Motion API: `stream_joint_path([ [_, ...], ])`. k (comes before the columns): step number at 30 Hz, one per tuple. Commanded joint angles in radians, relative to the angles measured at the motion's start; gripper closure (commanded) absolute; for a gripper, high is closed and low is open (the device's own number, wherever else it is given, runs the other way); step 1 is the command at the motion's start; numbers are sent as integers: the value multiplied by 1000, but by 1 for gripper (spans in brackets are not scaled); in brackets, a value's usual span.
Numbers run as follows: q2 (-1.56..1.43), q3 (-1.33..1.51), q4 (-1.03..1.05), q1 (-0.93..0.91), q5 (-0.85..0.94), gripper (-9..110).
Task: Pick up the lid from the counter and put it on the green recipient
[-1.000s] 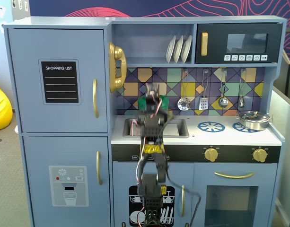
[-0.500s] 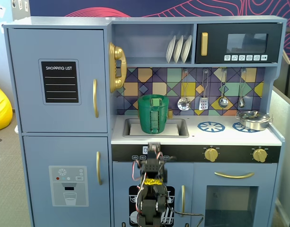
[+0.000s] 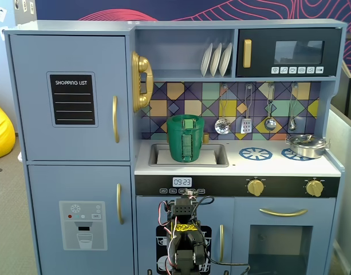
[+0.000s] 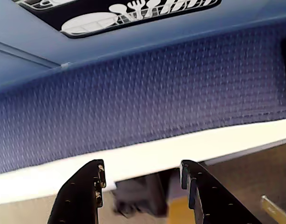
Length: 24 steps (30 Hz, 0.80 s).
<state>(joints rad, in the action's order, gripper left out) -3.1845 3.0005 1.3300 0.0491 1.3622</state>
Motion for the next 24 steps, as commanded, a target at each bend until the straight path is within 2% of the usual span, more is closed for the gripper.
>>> stream_joint_path([
  [1, 8, -5, 173, -12, -67, 91],
  [8, 6, -5, 175, -84, -66, 91],
  [24, 6, -5, 175, -87, -64, 91],
])
